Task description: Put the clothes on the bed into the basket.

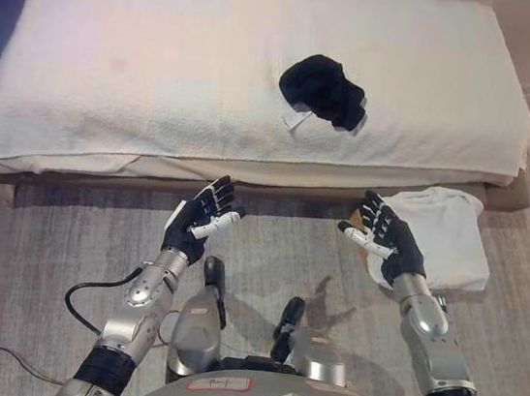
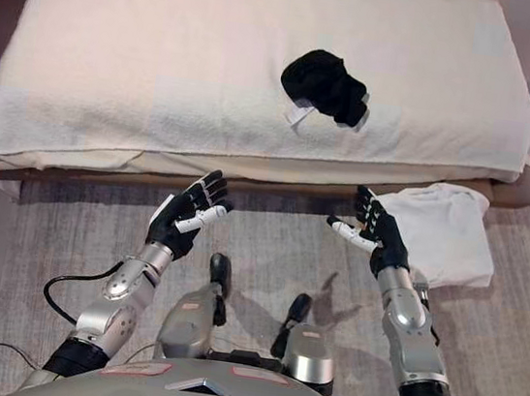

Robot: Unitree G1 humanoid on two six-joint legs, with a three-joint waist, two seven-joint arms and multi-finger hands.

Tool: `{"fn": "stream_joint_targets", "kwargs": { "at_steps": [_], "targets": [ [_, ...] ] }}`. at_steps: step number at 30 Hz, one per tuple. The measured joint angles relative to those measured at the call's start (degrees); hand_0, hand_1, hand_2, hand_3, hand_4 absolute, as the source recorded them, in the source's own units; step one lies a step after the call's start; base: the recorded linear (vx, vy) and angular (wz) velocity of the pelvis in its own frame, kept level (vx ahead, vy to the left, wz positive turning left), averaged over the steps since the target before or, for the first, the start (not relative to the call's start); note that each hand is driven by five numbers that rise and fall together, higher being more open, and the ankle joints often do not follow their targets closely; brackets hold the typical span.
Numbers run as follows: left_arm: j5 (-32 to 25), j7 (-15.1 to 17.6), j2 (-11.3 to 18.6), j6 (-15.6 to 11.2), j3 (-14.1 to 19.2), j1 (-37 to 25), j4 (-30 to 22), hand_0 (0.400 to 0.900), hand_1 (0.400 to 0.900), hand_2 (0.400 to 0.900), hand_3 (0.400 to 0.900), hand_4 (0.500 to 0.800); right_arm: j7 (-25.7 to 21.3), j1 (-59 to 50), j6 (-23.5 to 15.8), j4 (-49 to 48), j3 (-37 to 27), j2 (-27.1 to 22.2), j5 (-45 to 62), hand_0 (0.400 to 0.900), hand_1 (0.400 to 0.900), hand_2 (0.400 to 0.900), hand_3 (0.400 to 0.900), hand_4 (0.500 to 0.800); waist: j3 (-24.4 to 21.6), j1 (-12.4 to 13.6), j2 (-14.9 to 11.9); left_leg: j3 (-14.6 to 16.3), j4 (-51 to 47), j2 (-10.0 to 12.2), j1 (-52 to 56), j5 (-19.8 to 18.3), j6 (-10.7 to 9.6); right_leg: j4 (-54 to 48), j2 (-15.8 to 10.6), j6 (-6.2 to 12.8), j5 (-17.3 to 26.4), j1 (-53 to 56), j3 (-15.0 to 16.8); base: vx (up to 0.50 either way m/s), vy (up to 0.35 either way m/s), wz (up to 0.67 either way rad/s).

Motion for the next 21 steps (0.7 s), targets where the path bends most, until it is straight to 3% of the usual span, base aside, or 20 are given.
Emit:
{"fn": "stream_joint_targets", "kwargs": {
  "at_steps": [2, 3, 4, 6, 7, 8, 9, 13, 14, 15, 17, 18, 20, 21],
  "targets": [
    [-0.3, 0.7, 2.0, -0.1, 0.1, -0.2, -0.2, 0.9, 0.9, 0.9, 0.9, 0.8, 0.0, -0.3, 0.0, 0.1, 1.0, 1.6, 0.0, 0.9, 0.9, 0.9, 0.9, 0.8, -0.4, -0.3, -1.9, 0.5, 1.7, -1.5, -0.1, 0.6, 0.9, 13.3, -3.3, 0.93, -6.1, -1.6, -0.7, 0.37, 0.192, -0.05],
    [-0.7, 1.0, 3.2, -0.4, 0.2, -0.2, -0.5, 0.9, 0.9, 0.9, 0.9, 0.8, 0.2, -0.4, 0.0, 0.3, 1.3, 2.5, -0.1, 0.9, 0.9, 0.9, 0.9, 0.8, -0.9, 0.9, -3.9, 1.6, 3.0, -2.9, -0.3, 1.0, 1.2, 12.4, -5.0, 2.28, -9.1, -0.2, 0.0, 0.37, 0.214, 0.03],
    [-1.1, 1.2, 4.0, -0.4, 0.2, -0.7, -0.5, 0.9, 0.9, 0.9, 0.9, 0.8, -0.1, -1.1, 0.0, 0.9, 1.3, 3.6, 0.0, 0.9, 0.9, 0.9, 0.9, 0.8, -0.7, 1.1, -4.4, 1.6, 5.3, -3.8, -0.5, 0.7, 2.5, 10.9, -5.3, 2.72, -9.4, 1.5, -0.4, 0.34, 0.262, 0.01],
    [-1.2, 1.3, 4.6, -0.6, 0.2, -1.2, -0.5, 0.9, 0.9, 0.9, 0.9, 0.8, -0.3, -1.9, -0.1, 1.0, 1.9, 4.2, -0.1, 0.9, 0.9, 0.9, 0.9, 0.8, -1.3, 1.4, -5.1, 1.4, 6.3, -5.4, -0.4, -0.1, 6.5, 11.5, -7.0, 3.34, -9.6, 2.1, -0.8, 0.34, 0.338, 0.12],
    [-1.2, 1.6, 5.0, -0.7, 0.2, -1.7, -0.4, 0.9, 0.9, 0.9, 0.9, 0.8, -0.4, -2.1, -0.1, 1.1, 2.0, 4.9, 0.0, 0.9, 0.9, 0.9, 0.9, 0.8, -1.5, 1.4, -6.6, 1.5, 6.7, -7.8, -0.2, -1.5, 8.6, 12.9, -9.0, 5.36, -9.4, 2.2, -1.1, 0.34, 0.395, 0.18],
    [-1.1, 2.0, 4.7, -0.7, 0.1, -1.8, -0.3, 0.9, 0.9, 0.9, 0.9, 0.8, -0.6, -2.6, -0.1, 1.2, 2.7, 4.6, -0.1, 0.9, 0.9, 0.9, 0.9, 0.8, -1.9, 1.3, -6.4, 0.9, 5.8, -8.2, 0.6, 0.1, 10.4, 16.7, -10.4, 6.25, -10.1, 0.6, -0.9, 0.19, 0.298, 0.11],
    [-1.1, 2.2, 5.0, -0.6, 0.1, -2.1, -0.4, 0.9, 0.9, 0.9, 0.9, 0.8, -0.8, -2.8, -0.1, 1.2, 3.1, 5.0, 0.0, 0.9, 0.9, 0.9, 0.9, 0.8, -2.2, 0.9, -7.0, 1.1, 6.5, -9.8, 0.7, -1.9, 10.5, 19.4, -11.7, 6.48, -8.8, -0.2, -0.2, 0.29, 0.43, 0.18],
    [-1.1, 3.0, 7.0, -0.8, 0.1, -3.8, -0.5, 0.9, 0.9, 0.9, 0.9, 0.8, -0.9, -4.8, 0.0, 1.7, 4.2, 5.8, -0.1, 0.9, 0.9, 0.9, 0.9, 0.8, -1.7, -0.6, -6.8, 0.9, 6.3, -11.0, 4.1, -1.9, 13.9, 39.0, -17.2, 7.56, -5.4, -7.5, 0.4, 0.3, 0.315, 0.0],
    [-1.1, 3.6, 7.3, -0.9, 0.2, -3.8, -0.6, 0.9, 0.9, 0.9, 0.9, 0.8, -0.9, -4.8, 0.0, 1.6, 4.3, 5.9, -0.1, 0.9, 0.9, 0.9, 0.9, 0.8, -1.5, -0.7, -6.6, 1.1, 5.4, -11.2, 6.4, -4.1, 15.0, 41.2, -18.0, 7.44, -0.3, -7.6, -0.3, 0.31, 0.153, -0.03],
    [-1.1, 3.9, 7.4, -0.9, 0.3, -3.5, -0.6, 0.9, 0.9, 0.9, 0.9, 0.8, -0.8, -4.7, -0.1, 1.6, 4.5, 6.0, -0.1, 0.9, 0.9, 0.9, 0.9, 0.8, -1.2, -0.7, -5.8, 1.4, 4.3, -11.1, 8.7, -3.4, 15.3, 44.5, -18.6, 7.74, 2.1, -8.5, 0.9, 0.26, 0.063, -0.06],
    [-1.1, 3.9, 7.4, -1.6, 0.3, -3.8, -0.9, 0.9, 0.9, 0.9, 0.9, 0.8, -0.8, -4.5, -0.1, 1.4, 4.6, 5.5, -0.1, 0.9, 0.9, 0.9, 0.9, 0.8, -1.1, -0.5, -4.7, 2.0, 2.0, -10.7, 11.2, -4.6, 15.7, 43.1, -18.6, 9.1, -2.0, -9.8, -0.3, 0.22, -0.003, -0.11],
    [-1.1, 4.0, 7.5, -2.0, 0.6, -4.0, -0.9, 0.9, 0.9, 0.9, 0.9, 0.8, -0.8, -4.9, -0.1, 1.4, 4.5, 5.5, -0.1, 0.9, 0.9, 0.9, 0.9, 0.8, -1.0, -0.5, -4.8, 2.6, 1.7, -10.8, 11.4, -4.0, 15.2, 39.6, -18.6, 8.65, -2.4, -10.1, -1.8, 0.19, -0.064, -0.19],
    [-1.1, 4.2, 6.9, -1.9, 0.4, -5.0, -0.4, 0.9, 0.9, 0.9, 0.9, 0.8, -1.1, -5.1, -0.1, 1.6, 4.4, 4.7, -0.1, 0.9, 0.9, 0.9, 0.9, 0.8, -0.5, -0.7, -3.9, 3.1, 1.2, -10.7, 11.8, -3.8, 15.1, 25.8, -18.1, 8.33, -2.3, -9.6, -8.1, 0.2, -0.12, -0.18],
    [-1.1, 4.4, 6.6, -1.9, 0.4, -5.4, -0.2, 0.9, 0.9, 0.9, 0.9, 0.8, -1.1, -5.2, 0.0, 1.6, 4.4, 4.5, -0.1, 0.9, 0.9, 0.9, 0.9, 0.8, -0.1, -0.9, -3.2, 3.2, 1.1, -10.6, 11.8, -3.8, 15.1, 19.2, -18.5, 8.54, -1.2, -9.8, -9.3, 0.21, -0.14, 0.0]
  ]
}}
